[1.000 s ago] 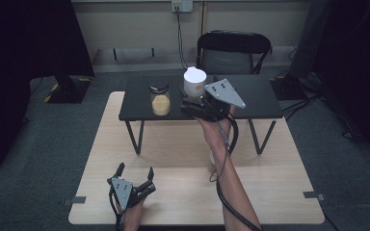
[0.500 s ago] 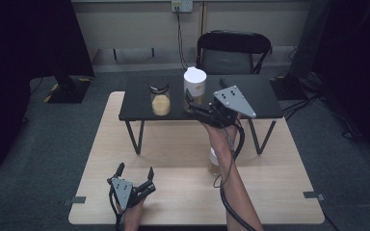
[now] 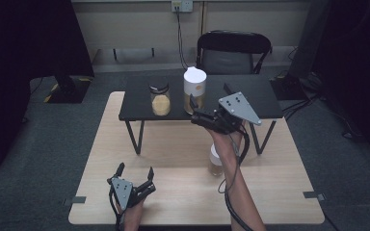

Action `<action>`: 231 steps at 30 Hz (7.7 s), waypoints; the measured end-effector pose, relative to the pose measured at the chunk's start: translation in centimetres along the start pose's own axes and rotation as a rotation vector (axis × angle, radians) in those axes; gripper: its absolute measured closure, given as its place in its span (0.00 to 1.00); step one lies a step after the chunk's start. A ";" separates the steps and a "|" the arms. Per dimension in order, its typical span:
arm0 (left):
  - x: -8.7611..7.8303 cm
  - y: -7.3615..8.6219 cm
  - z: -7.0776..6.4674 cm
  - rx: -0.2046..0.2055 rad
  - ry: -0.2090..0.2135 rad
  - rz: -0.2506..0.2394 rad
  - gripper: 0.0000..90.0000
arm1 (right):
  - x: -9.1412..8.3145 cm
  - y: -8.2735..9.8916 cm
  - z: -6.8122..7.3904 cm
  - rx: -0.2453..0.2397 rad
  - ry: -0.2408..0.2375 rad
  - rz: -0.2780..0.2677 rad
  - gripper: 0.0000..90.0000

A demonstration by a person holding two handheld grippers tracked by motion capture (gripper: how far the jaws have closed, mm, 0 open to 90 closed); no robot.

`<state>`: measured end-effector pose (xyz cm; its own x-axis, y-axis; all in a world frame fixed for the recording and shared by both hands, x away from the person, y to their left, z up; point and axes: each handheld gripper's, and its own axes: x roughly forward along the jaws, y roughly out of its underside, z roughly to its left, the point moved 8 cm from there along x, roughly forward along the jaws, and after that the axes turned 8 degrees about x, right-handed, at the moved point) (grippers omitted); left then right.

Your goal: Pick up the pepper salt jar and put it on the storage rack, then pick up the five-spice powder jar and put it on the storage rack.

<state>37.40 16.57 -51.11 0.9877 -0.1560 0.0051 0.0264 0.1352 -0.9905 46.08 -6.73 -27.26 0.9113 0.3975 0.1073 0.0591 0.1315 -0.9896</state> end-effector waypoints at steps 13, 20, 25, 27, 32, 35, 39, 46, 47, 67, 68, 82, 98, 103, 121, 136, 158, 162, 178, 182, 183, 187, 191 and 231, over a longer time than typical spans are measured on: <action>0.0 0.0 0.0 0.001 0.000 0.000 0.02 | -2.4 0.1 -1.3 0.001 0.019 -0.029 0.00; 0.0 0.0 0.0 0.000 0.000 0.000 0.01 | -3.9 0.2 -2.2 -0.003 0.034 -0.045 0.00; 0.0 0.0 0.0 0.001 0.000 0.001 0.01 | -4.8 0.8 -3.2 0.009 0.051 -0.043 0.00; 0.0 0.0 0.0 0.001 0.000 0.000 0.01 | -5.2 1.0 -3.7 0.013 0.065 -0.051 0.00; 0.0 0.0 0.0 0.001 0.000 0.001 0.01 | -6.1 1.5 -5.1 0.018 0.097 -0.054 0.00; 0.0 0.0 0.0 0.001 0.000 0.001 0.01 | -6.8 1.6 -5.9 0.016 0.118 -0.060 0.00; 0.0 0.0 0.0 0.000 0.000 0.000 0.01 | -7.4 1.6 -6.8 0.025 0.141 -0.071 0.00; 0.0 0.0 0.0 0.001 -0.001 0.001 0.01 | -8.3 2.4 -8.0 0.021 0.171 -0.059 0.00; 0.0 0.0 0.0 0.001 -0.003 0.001 0.01 | -8.4 2.6 -8.0 0.022 0.172 -0.059 0.00; 0.0 0.0 0.0 0.001 -0.005 0.001 0.01 | -11.3 5.7 -8.4 -0.027 0.216 -0.024 0.00; 0.0 0.0 0.0 0.001 -0.005 0.001 0.01 | -11.5 6.1 -8.5 -0.025 0.220 -0.021 0.00; 0.0 0.0 0.0 0.000 -0.009 0.001 0.01 | -13.8 8.2 -9.5 0.016 0.234 -0.033 0.00; 0.0 0.0 0.0 0.001 -0.005 0.001 0.00 | -15.3 11.0 -10.2 0.031 0.246 -0.045 0.00; 0.0 0.0 0.0 0.001 -0.003 0.001 0.00 | -15.6 12.5 -10.4 0.034 0.252 -0.026 0.00; 0.0 0.0 0.0 0.000 0.000 0.000 0.00 | -16.6 16.3 -11.7 0.066 0.286 -0.001 0.00; 0.0 0.0 0.0 0.000 -0.001 0.000 0.00 | -16.5 19.3 -12.2 0.075 0.301 0.045 0.01; 0.0 0.0 0.0 0.000 -0.002 0.001 0.01 | -16.6 20.6 -13.0 0.104 0.321 0.057 0.01; 0.0 0.0 0.0 0.000 -0.002 0.001 0.01 | -16.7 20.5 -12.9 0.100 0.318 0.058 0.01; 0.0 0.0 0.0 0.001 -0.002 0.001 0.01 | -16.6 19.6 -12.7 0.088 0.313 0.069 0.01; 0.0 0.0 0.0 0.001 -0.006 0.001 0.01 | -16.6 19.6 -12.5 0.085 0.309 0.076 0.01; 0.0 0.0 0.0 0.000 -0.006 0.001 0.01 | -16.5 19.6 -12.5 0.089 0.306 0.075 0.01; 0.0 0.0 0.0 0.000 -0.006 0.001 0.01 | -16.5 19.6 -12.4 0.092 0.302 0.081 0.01; 0.0 0.0 0.0 0.000 -0.006 0.001 0.01 | -16.7 19.3 -12.3 0.091 0.299 0.079 0.01; 0.0 0.0 0.0 0.001 -0.006 0.002 0.01 | -14.0 15.8 -7.4 -0.010 0.185 0.087 0.00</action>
<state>37.40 16.60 -51.11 0.9887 -0.1500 0.0043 0.0249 0.1361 -0.9904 37.26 -16.98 -45.10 0.9725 0.2329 0.0024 -0.0201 0.0943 -0.9953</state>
